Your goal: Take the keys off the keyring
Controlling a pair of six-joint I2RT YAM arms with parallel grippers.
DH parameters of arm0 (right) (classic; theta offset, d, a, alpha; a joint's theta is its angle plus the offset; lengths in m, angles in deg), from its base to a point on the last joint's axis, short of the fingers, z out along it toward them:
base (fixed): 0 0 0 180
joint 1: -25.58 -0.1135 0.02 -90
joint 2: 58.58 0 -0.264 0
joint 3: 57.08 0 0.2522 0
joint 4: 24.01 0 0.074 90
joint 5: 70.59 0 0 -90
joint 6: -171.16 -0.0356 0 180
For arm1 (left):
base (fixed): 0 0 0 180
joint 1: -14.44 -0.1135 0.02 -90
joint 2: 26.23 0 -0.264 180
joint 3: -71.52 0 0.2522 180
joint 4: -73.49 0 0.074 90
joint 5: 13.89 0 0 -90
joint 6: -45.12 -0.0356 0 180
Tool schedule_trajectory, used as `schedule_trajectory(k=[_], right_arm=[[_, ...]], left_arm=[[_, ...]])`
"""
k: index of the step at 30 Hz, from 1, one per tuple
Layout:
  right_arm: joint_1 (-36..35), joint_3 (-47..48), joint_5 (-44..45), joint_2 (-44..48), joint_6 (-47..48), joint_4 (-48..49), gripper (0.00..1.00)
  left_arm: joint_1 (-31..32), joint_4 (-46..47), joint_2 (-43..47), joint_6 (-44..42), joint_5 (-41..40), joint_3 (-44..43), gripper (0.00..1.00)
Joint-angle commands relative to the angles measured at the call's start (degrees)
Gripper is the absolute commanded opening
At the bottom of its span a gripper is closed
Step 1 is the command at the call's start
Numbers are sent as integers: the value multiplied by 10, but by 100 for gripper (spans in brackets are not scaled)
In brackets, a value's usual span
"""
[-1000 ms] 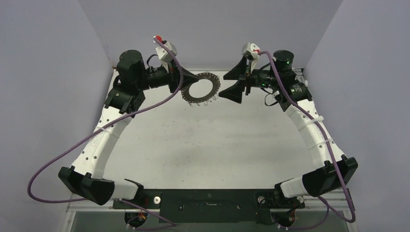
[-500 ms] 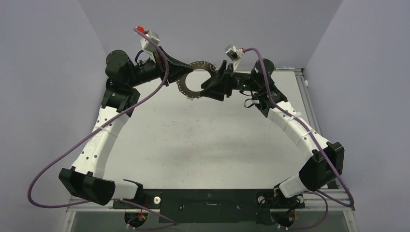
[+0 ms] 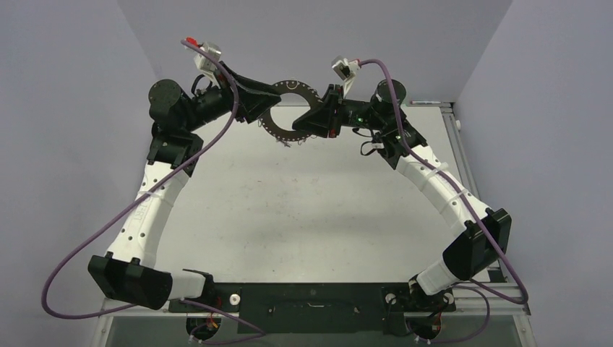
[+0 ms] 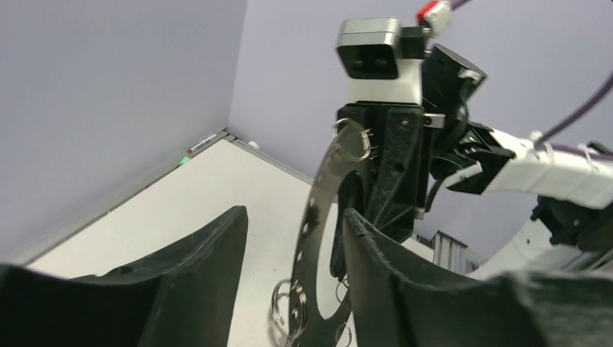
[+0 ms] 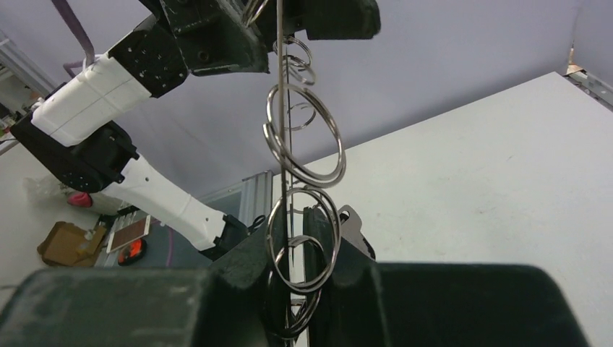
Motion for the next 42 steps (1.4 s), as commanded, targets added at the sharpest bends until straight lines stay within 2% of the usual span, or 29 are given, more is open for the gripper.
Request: schedule_trajectory(k=[1, 3, 7, 11, 16, 21, 32, 37, 39, 42], right_arm=[[1, 40, 46, 3, -13, 10, 5], [6, 39, 54, 3, -16, 10, 5], [11, 44, 63, 1, -24, 13, 5], [14, 47, 66, 0, -31, 17, 5], [18, 44, 65, 1, -37, 26, 5], [19, 43, 63, 3, -42, 32, 5], [18, 51, 64, 0, -43, 36, 5], [18, 57, 65, -2, -38, 29, 5], [18, 60, 65, -3, -37, 28, 5], [20, 60, 68, -5, -38, 26, 5]], left_arm=[[-17, -12, 27, -18, -69, 26, 56], [-24, -10, 40, -24, -77, 46, 64], [-38, -9, 76, -40, -123, 103, 71], [-48, 35, 123, -51, -142, 190, 73], [-44, 95, 155, -85, -113, 281, 72], [-24, 120, 135, -110, -76, 288, 71], [35, 161, 84, -152, -54, 285, 66], [40, 183, 62, -136, -50, 274, 56], [39, 185, 59, -132, -44, 273, 46], [38, 184, 64, -130, -40, 278, 26]])
